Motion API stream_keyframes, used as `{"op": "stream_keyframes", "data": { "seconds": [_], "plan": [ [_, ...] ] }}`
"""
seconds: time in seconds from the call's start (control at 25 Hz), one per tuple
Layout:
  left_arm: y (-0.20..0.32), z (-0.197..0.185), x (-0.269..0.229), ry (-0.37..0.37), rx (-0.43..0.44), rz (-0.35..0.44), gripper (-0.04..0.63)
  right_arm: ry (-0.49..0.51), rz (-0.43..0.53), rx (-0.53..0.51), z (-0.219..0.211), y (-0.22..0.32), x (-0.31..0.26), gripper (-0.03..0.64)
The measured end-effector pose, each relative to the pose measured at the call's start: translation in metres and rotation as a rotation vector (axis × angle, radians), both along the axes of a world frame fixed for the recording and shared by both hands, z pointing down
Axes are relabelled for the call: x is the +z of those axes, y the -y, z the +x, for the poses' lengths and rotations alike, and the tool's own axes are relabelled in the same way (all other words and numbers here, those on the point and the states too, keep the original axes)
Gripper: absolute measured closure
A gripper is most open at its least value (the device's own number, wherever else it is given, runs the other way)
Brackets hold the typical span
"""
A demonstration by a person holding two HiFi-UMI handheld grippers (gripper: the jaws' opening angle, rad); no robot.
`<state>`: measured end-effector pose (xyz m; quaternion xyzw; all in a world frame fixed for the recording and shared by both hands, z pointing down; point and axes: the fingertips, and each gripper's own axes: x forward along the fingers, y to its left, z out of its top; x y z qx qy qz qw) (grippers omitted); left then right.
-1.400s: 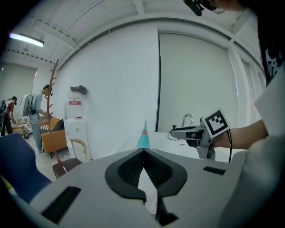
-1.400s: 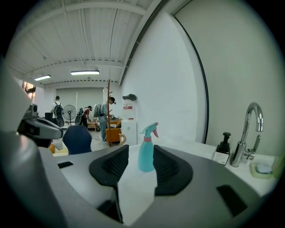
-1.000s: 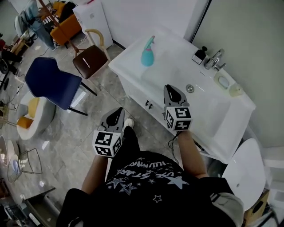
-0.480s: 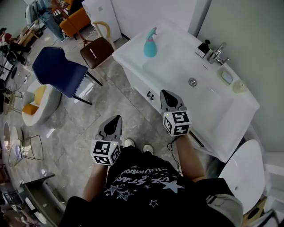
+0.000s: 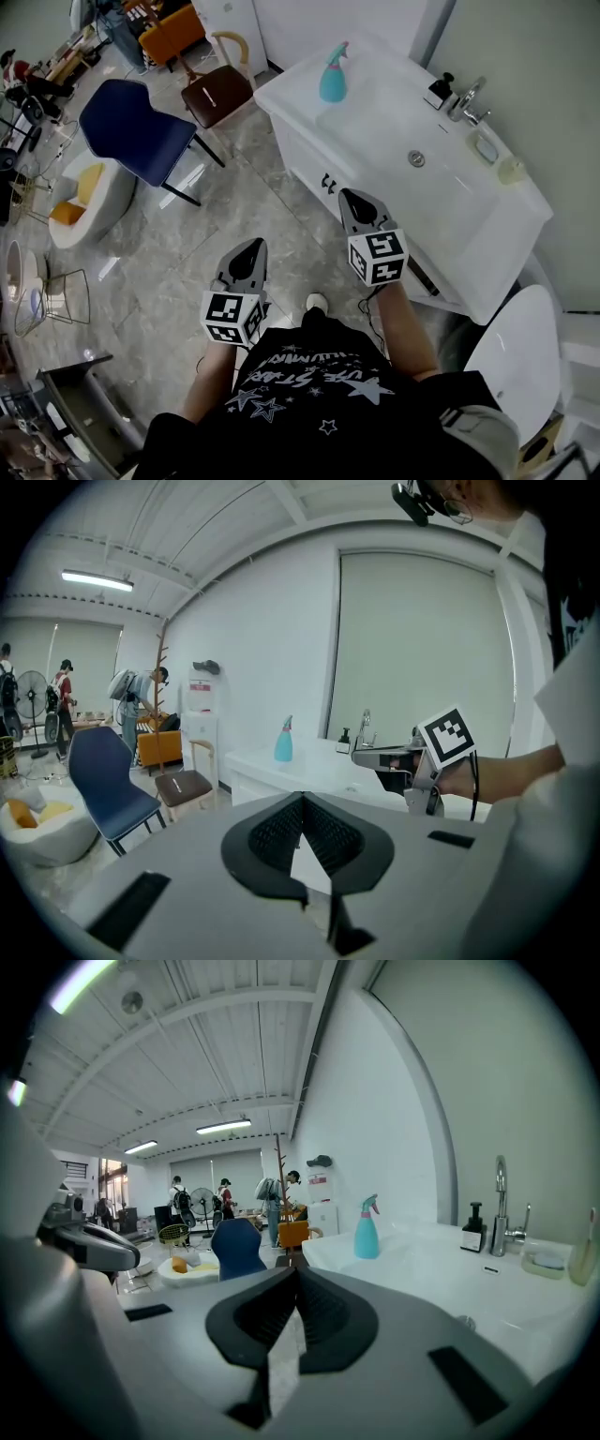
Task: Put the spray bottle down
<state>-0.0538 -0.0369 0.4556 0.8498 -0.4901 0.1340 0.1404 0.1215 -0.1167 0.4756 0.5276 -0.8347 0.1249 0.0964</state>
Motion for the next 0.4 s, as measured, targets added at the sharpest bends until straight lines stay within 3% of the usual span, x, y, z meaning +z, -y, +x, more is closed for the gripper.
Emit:
{"op": "stream_keyframes", "data": {
  "seconds": [0.28,0.4],
  "plan": [
    [-0.069,-0.047,0.006,-0.052,-0.038,-0.042,0.58,-0.029,0.007,-0.034,-0.04,-0.06,-0.008,0.606],
    [-0.093,-0.073,0.002,-0.05,-0.045,-0.025,0.58,-0.037,0.023,-0.038,-0.061,-0.091,-0.016,0.606]
  ]
}}
